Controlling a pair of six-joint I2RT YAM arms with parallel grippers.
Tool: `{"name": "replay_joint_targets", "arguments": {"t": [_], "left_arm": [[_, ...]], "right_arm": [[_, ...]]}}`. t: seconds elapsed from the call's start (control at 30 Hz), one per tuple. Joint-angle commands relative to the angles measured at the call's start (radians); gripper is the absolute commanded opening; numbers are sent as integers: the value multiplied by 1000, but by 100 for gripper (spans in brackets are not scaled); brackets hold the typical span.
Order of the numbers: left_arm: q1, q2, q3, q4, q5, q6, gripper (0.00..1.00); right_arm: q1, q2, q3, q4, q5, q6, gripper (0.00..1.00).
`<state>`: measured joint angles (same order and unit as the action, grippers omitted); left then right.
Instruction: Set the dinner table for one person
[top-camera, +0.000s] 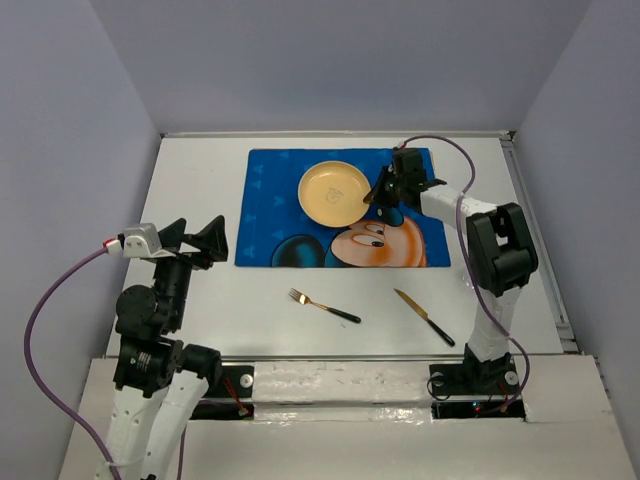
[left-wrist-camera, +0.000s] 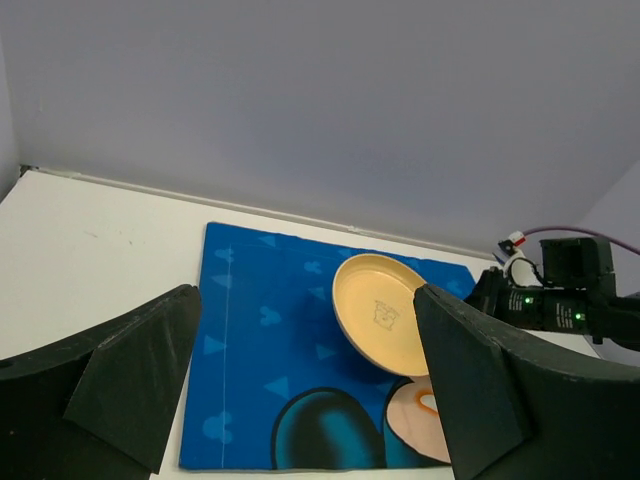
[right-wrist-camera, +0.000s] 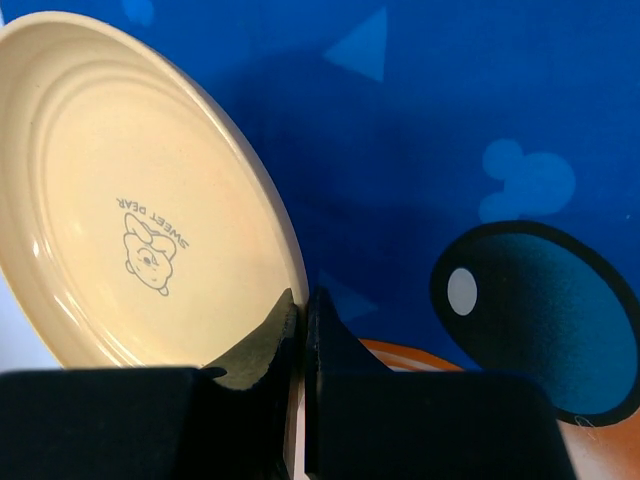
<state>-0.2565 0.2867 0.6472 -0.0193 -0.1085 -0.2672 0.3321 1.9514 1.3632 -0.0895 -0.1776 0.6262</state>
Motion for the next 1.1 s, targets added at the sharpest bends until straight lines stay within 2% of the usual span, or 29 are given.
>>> {"name": "replay_joint_targets", "arguments": {"t": [0.0, 0.27, 0.43, 0.47, 0.5, 0.6, 0.63, 0.7, 0.73, 0.83, 0.9, 1.07], "left_arm": [[-10, -12, -8, 51, 21, 14, 99], [-17, -11, -8, 55, 29, 11, 99], [-18, -9, -9, 55, 29, 10, 99], [-18, -9, -9, 55, 29, 11, 99], [-21, -9, -8, 55, 29, 10, 99], [-20, -11, -9, 55, 30, 10, 99], [-21, -12, -9, 55, 30, 8, 99], [-23, -12, -9, 55, 30, 10, 99], [-24, -9, -9, 55, 30, 10, 99], [-27, -9, -9, 55, 30, 8, 99], [-30, -9, -9, 55, 30, 11, 99], [-43, -30, -8, 53, 26, 14, 99]], "right_arm": [[-19, 32, 76, -29, -60, -25, 0], [-19, 86, 92, -55, -40, -33, 0], [-19, 118, 120, -85, -33, -43, 8], [-19, 118, 117, -85, -28, -43, 11], [-19, 116, 114, -85, -20, -45, 22], [-19, 115, 117, -95, -22, -56, 36], [-19, 107, 116, -96, -14, -60, 44], [-19, 93, 108, -102, -5, -71, 51], [-19, 69, 106, -102, -3, -75, 61], [-19, 6, 90, -102, 6, -103, 67], [-19, -101, 68, -104, 33, -121, 68], [-71, -394, -99, -115, 269, -149, 65]]}}
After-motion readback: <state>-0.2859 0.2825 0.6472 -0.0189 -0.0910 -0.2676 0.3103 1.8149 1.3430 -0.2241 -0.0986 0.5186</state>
